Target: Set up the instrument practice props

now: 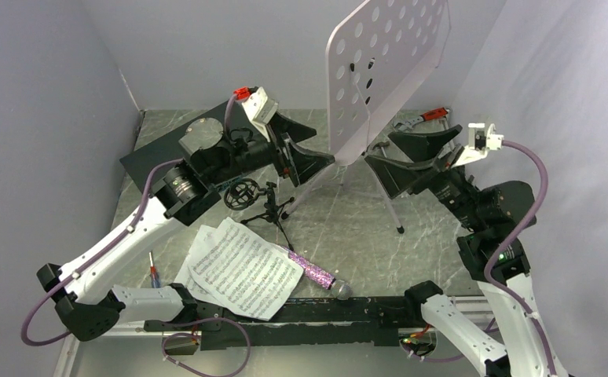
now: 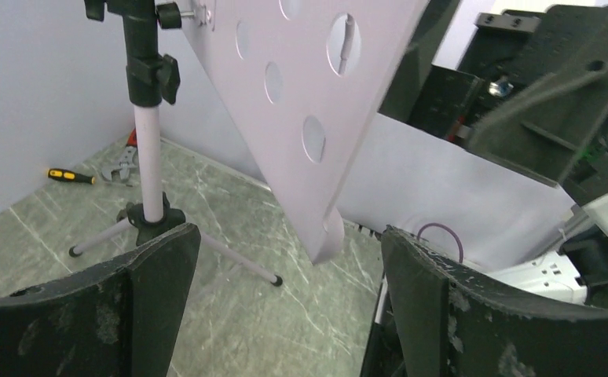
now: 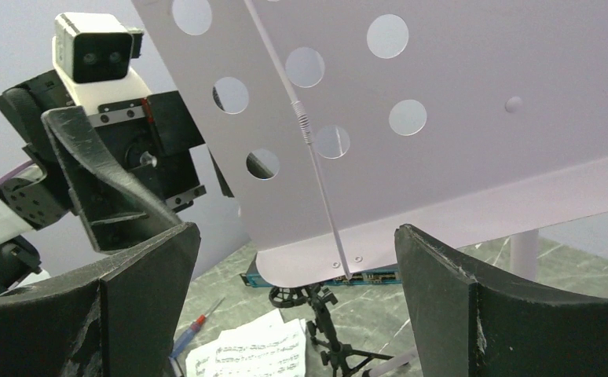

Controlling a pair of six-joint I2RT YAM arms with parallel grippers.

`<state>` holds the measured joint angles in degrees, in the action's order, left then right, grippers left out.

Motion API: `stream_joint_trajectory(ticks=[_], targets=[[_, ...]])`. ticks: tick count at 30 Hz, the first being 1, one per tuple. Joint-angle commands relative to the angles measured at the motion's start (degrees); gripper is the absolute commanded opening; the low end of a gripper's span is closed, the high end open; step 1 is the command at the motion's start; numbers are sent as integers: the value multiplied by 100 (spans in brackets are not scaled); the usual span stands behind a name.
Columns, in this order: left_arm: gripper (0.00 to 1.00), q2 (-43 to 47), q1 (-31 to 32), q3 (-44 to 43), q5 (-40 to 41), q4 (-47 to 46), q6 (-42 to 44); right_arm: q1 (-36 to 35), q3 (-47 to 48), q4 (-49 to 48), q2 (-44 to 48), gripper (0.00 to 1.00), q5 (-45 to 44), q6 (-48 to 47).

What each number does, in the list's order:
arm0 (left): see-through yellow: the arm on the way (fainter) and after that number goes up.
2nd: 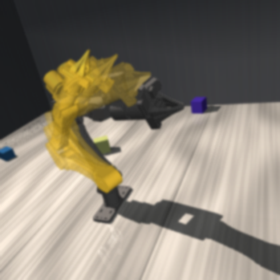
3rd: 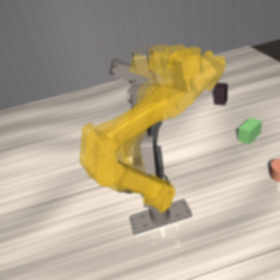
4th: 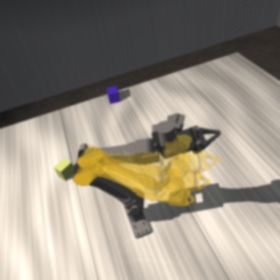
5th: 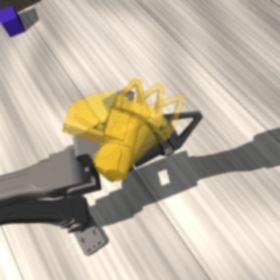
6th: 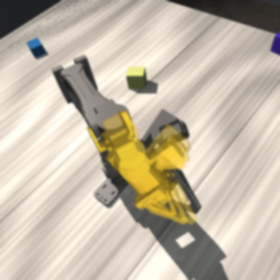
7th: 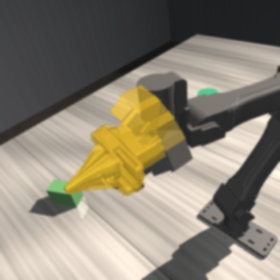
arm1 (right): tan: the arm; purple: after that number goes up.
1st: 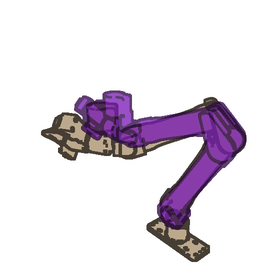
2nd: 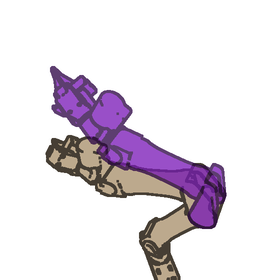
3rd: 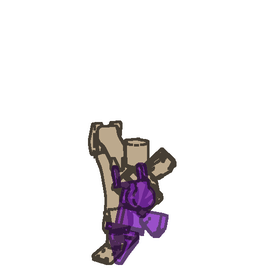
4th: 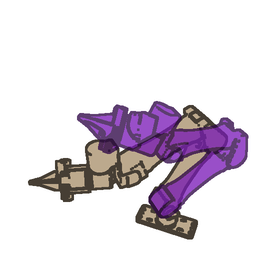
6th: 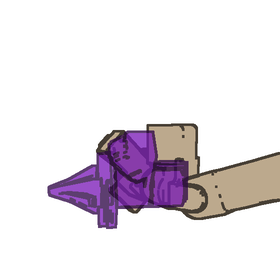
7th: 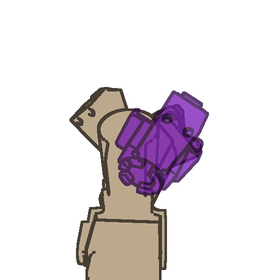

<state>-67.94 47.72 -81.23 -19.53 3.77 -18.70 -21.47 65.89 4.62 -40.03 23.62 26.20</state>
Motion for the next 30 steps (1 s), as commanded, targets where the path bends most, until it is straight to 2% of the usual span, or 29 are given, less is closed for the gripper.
stream_joint_trajectory(ticks=[1,7,17,23,30], targets=[[90,-254,35,-348,101,-518,107,12,-14,-333,176,100,-11,70],[89,-316,35,-302,333,-627,106,18,-77,-335,260,100,47,9],[83,-2,31,80,1574,-501,263,16,-159,-244,329,100,-38,-50],[85,256,35,339,2503,-390,362,12,-225,-180,356,100,-135,-79],[87,347,35,367,2976,-392,834,16,-267,-48,406,100,-186,-144]])
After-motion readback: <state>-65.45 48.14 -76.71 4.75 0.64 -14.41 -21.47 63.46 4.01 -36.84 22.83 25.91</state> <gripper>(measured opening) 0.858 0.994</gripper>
